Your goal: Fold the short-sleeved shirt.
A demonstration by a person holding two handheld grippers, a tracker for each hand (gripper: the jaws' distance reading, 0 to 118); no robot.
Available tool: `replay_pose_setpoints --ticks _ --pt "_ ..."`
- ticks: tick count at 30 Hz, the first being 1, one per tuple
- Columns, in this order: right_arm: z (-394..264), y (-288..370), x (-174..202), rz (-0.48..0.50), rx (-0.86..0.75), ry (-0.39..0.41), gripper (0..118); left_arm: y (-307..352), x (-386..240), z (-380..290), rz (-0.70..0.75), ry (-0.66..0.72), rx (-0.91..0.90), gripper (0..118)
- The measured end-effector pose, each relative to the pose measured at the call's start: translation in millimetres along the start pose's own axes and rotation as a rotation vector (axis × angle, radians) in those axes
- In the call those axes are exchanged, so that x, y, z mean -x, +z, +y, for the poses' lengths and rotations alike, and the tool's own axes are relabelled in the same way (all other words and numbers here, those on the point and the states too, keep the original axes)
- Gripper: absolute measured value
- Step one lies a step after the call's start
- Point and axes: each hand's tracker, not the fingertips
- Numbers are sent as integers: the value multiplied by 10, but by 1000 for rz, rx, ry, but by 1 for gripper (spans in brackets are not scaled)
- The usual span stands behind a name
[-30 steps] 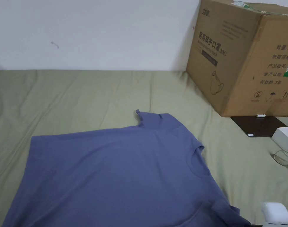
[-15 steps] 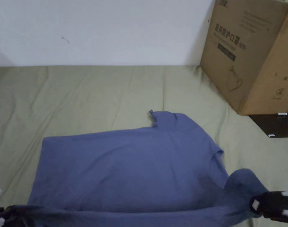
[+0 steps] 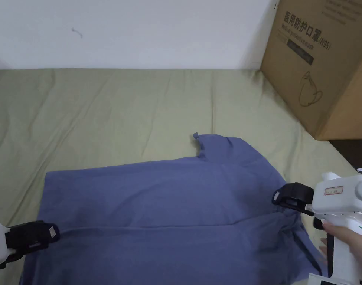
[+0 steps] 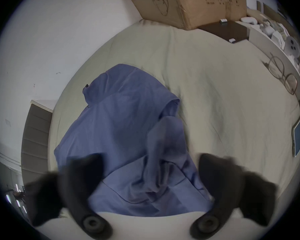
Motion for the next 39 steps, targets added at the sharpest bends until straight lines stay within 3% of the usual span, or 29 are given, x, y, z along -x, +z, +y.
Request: replay_pose_setpoints --ticks 1,5,9,10,11,12,13,14,15,16,17,19,23,26,29,30,32,33,36,39 --pt "-51 51 39 10 -73 8 117 79 -40 -74 -44 28 -38 92" --pt "-305 282 173 58 -115 119 117 280 -111 -263 -194 52 -94 101" --pt "-700 657 327 158 -210 219 117 610 -338 -564 -256 -24 -211 96" --pt "-747 764 306 185 -237 241 116 703 -402 -649 -244 -36 -227 85" --pt "-875 888 339 196 -283 271 113 804 -460 -729 -220 -53 -244 61" --pt "-1000 1008 363 211 -331 299 96 899 -505 -801 -173 -80 -278 13" --pt "-1130 1140 386 235 -383 313 77 1018 -617 -886 -117 -108 -316 0" --pt "-1238 1284 430 250 -417 344 63 1108 -673 -967 -61 -136 -352 1" --pt "-1365 1395 473 223 -461 373 63 1251 -710 -1115 -26 -178 -407 1" --pt "-1441 1447 499 190 -474 392 17 1349 -718 -1223 -39 -206 -433 1" --pt "-1497 1489 488 182 -473 390 0 1439 -755 -1274 -80 -225 -454 1" --pt "-1549 1573 472 268 -433 377 0 1609 -801 -1396 -93 -283 -460 1" --pt "-1538 1697 474 249 -416 420 0 1688 -844 -1312 36 -331 -338 1" --pt "-1553 1754 545 255 -419 470 0 1266 -629 -991 218 -313 -96 0" --pt "-1559 1737 576 281 -394 484 0 854 -346 -806 235 -277 -43 1" --pt "-1581 1768 629 287 -388 486 0 736 -272 -754 214 -242 -27 17" --pt "-1607 1775 632 299 -377 487 0 525 -180 -700 229 -193 -5 90" --pt "-1616 1779 628 302 -371 487 0 412 -181 -680 227 -185 9 116" --pt "-1632 1816 609 308 -365 474 0 88 -132 -695 226 -197 39 116" --pt "-1595 1822 576 298 -357 449 0 -257 -93 -739 377 -251 95 118"
